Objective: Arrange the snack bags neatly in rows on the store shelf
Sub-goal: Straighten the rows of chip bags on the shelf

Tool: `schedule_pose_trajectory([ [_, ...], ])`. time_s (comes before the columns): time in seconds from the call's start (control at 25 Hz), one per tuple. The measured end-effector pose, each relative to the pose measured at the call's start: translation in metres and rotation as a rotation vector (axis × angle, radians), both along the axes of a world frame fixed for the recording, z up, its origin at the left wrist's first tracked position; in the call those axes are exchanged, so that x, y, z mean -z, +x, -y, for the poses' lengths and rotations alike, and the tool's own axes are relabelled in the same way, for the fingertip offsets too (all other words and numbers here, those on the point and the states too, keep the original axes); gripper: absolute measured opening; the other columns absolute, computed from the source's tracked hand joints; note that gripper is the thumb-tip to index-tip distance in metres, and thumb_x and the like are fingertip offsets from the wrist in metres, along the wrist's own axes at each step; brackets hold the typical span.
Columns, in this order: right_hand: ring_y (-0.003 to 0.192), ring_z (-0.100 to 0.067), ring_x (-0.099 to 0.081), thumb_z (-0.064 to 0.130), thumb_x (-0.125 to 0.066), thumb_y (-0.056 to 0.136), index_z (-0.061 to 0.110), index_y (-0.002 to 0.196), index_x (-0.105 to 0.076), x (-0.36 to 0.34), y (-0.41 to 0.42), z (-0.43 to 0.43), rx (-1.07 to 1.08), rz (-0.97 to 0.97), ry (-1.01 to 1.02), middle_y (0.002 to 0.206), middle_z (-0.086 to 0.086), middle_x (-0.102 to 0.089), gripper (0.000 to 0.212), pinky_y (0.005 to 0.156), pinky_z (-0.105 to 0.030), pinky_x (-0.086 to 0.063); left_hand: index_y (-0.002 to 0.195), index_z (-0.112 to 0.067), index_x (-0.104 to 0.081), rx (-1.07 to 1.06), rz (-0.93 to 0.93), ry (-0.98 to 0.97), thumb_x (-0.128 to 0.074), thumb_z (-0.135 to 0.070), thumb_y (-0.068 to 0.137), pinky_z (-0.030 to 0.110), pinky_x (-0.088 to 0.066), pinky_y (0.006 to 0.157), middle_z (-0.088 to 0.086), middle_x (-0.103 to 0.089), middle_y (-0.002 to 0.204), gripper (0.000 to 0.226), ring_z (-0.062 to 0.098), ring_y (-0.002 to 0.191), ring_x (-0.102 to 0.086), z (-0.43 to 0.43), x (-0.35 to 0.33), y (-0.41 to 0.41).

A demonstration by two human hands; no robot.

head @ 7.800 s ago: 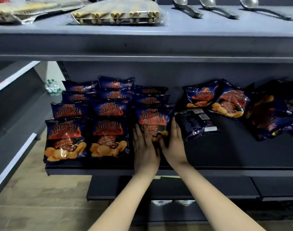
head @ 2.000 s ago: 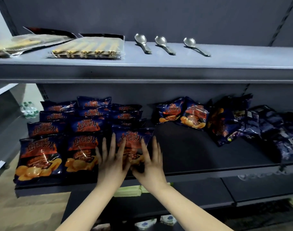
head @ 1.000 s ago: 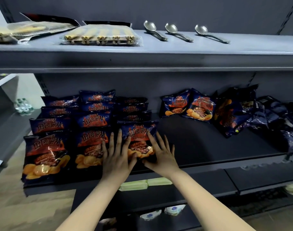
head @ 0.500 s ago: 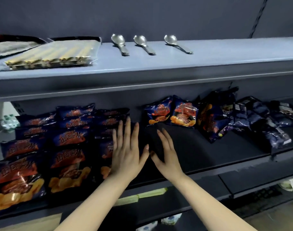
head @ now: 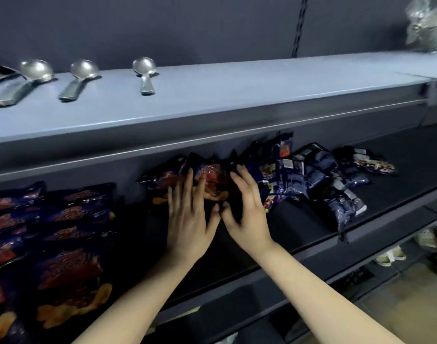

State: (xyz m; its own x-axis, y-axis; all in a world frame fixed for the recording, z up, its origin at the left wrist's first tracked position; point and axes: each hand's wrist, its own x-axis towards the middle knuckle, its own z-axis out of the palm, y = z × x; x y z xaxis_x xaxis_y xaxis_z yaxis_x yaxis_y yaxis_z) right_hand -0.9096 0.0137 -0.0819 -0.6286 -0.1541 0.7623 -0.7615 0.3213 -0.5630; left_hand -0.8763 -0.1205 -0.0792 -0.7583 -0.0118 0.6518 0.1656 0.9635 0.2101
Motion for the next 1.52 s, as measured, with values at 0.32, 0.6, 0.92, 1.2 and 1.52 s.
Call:
schedule_pose_trajectory([
  [0.32,0.14,-0.024,-0.026,0.01,-0.053,0.08,0.012,0.136,-0.036,0.0,-0.038,-0.071,0.094,-0.03,0.024,0.146,-0.008,-0.032,0.059,0.11,-0.054,-0.029,0.145,-0.016,-0.019,0.089,0.063,0.042,-0.039,-0.054,0.085,0.051,-0.021,0.113,0.014,-0.017,0.155,0.074,0.035,0.139,-0.023,-0.065,0.006,-0.046],
  [0.6,0.144,-0.022,-0.012,0.03,-0.051,0.082,0.028,0.143,-0.026,0.015,-0.063,-0.113,0.134,0.142,0.234,0.153,0.002,-0.016,0.066,0.113,-0.055,-0.021,0.146,-0.018,-0.015,0.118,0.11,0.195,-0.041,-0.064,0.08,0.05,-0.026,0.112,0.014,-0.014,0.155,0.084,0.032,0.142,-0.018,-0.097,0.019,-0.077],
  [0.92,0.145,-0.027,-0.005,0.036,-0.045,0.084,0.045,0.138,-0.029,0.036,-0.073,-0.125,0.031,0.281,0.341,0.157,-0.001,-0.008,0.058,0.114,-0.056,-0.019,0.147,-0.007,-0.011,0.135,0.134,0.551,-0.07,-0.037,0.076,0.052,-0.032,0.109,0.02,-0.02,0.152,0.097,0.033,0.141,-0.021,-0.112,0.039,-0.086],
  [1.2,0.145,-0.02,-0.01,0.036,-0.038,0.091,0.05,0.141,-0.024,0.046,-0.071,-0.119,-0.052,0.376,0.306,0.153,-0.003,-0.025,0.054,0.115,-0.05,-0.02,0.147,-0.008,-0.014,0.129,0.115,0.563,-0.074,-0.031,0.071,0.047,-0.041,0.104,0.018,-0.031,0.147,0.099,0.031,0.134,-0.036,-0.11,0.043,-0.09],
  [1.52,0.142,-0.008,-0.014,0.038,-0.035,0.095,0.051,0.14,-0.01,0.036,-0.065,-0.116,-0.175,0.438,0.397,0.149,0.015,-0.028,0.053,0.118,-0.034,-0.013,0.147,-0.011,-0.012,0.156,0.128,0.578,-0.078,-0.017,0.072,0.035,-0.043,0.102,0.014,-0.039,0.144,0.099,0.024,0.129,-0.046,-0.101,0.034,-0.087],
])
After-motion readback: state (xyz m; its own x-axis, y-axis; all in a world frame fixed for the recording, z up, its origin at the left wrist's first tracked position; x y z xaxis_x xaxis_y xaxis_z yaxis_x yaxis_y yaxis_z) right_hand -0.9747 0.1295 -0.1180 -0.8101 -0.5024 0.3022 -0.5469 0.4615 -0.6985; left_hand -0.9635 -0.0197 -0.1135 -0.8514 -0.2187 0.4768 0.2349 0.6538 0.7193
